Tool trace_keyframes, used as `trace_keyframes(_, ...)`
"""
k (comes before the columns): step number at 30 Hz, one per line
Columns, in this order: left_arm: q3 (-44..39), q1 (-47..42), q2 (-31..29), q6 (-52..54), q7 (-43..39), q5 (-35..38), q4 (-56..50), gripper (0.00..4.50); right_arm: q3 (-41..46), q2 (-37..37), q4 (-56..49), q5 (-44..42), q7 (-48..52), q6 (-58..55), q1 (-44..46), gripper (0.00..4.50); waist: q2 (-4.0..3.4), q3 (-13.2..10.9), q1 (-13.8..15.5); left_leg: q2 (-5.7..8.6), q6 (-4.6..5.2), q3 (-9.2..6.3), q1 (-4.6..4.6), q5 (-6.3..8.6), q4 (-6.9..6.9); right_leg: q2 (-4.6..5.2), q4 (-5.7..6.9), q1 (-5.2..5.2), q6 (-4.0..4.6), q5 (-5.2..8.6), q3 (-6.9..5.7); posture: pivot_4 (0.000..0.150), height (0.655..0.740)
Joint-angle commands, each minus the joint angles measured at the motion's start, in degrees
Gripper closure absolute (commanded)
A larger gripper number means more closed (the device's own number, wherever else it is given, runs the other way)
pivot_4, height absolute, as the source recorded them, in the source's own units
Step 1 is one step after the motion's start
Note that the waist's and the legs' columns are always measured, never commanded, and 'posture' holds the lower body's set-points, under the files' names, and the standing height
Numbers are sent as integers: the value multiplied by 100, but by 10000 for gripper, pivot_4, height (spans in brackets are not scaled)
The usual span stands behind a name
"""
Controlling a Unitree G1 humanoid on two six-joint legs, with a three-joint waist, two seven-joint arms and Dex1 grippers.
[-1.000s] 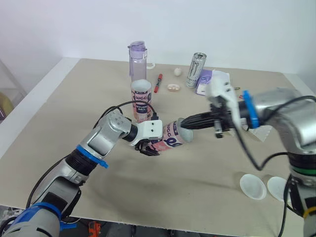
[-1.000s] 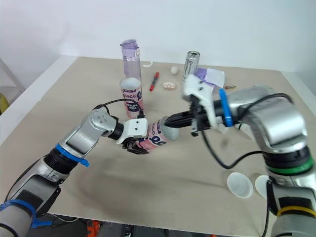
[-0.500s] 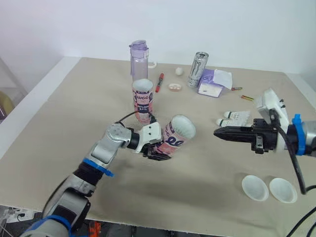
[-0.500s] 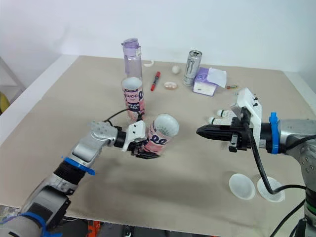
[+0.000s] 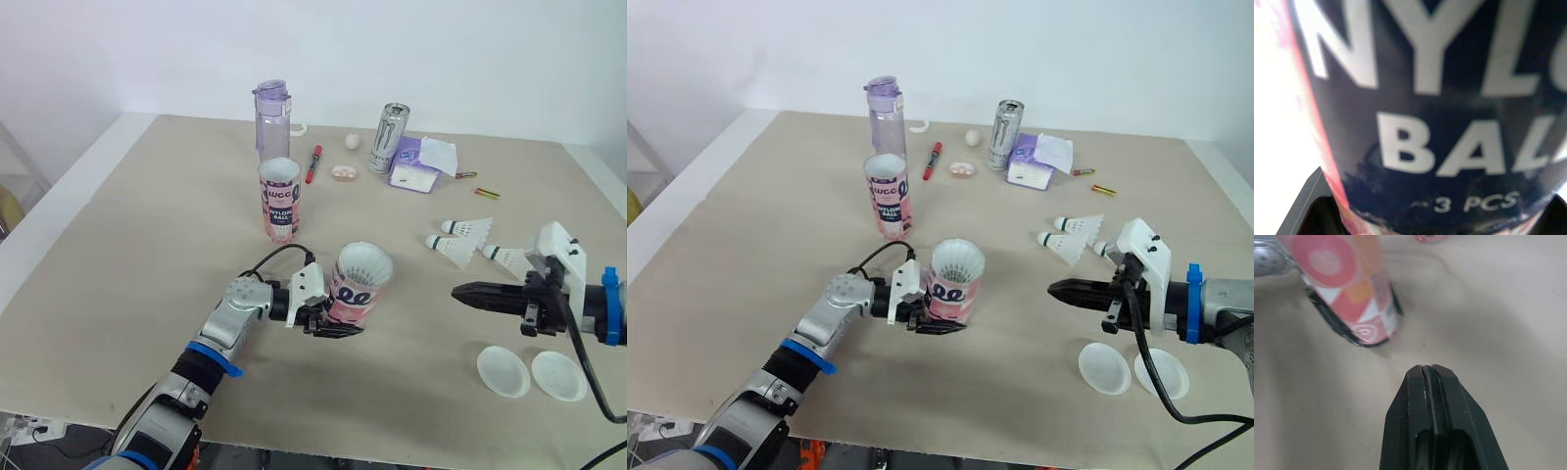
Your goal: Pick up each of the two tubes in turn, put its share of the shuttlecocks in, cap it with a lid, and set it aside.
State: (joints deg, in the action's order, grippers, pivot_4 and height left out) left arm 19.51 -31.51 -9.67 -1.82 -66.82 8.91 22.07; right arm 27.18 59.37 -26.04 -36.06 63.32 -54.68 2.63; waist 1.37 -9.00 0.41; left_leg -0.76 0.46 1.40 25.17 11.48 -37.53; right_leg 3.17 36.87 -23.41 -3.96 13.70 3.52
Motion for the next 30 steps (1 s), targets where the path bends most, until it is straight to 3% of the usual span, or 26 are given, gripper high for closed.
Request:
trace_keyframes(1,39,-13,55,-158,-57,-30,165,14310,234,216,66,91,41,278,-144,44609,-2,1,1,0,0,0,-1,0,0,0,0,1,-1,1,0,1500,7400)
trace_keyframes(5,135,17,55,-80,-178,-20,209,14310,312,464,265,185,166,327,-453,44609,-3,2,1,1,0,1,-6,0,-3,1,0,6,-14,6,2,1500,7400)
trace_keyframes(7,147,17,64,-90,-185,-37,232,14310,357,637,375,266,244,315,-652,39973,-4,3,2,1,0,0,-6,0,-3,1,0,7,-23,13,2,1500,7400)
trace_keyframes(12,184,-24,48,-164,-225,-93,262,14310,374,1133,674,791,561,622,-1365,21770,-7,5,11,4,0,-4,-5,0,0,2,0,9,-22,17,3,1500,7400)
trace_keyframes(14,196,-35,44,-178,-228,-97,261,14310,284,1272,838,1024,614,814,-1564,11660,-7,5,7,5,-1,-1,-6,1,0,2,0,9,-25,19,3,1500,7400)
trace_keyframes(15,202,-39,42,-184,-228,-101,263,14310,210,1332,926,1129,629,896,-1624,8639,-7,5,6,4,-1,-1,-6,1,0,2,0,9,-26,20,3,1500,7400)
trace_keyframes(16,207,-42,40,-185,-232,-101,262,14310,133,1370,1002,1208,622,964,-1636,2269,-7,5,6,4,-1,-1,-7,1,-1,2,0,8,-28,20,3,1500,7400)
trace_keyframes(17,211,-43,38,-186,-235,-101,262,14310,85,1387,1051,1257,624,1012,-1636,393,-6,4,5,4,-1,0,-8,1,-1,2,0,8,-29,20,3,1500,7400)
trace_keyframes(30,181,21,62,185,-479,108,197,14310,-1230,1478,1743,1698,543,1359,-807,393,-11,7,6,5,-3,-2,-10,2,-1,0,1,12,-29,18,3,1500,7400)
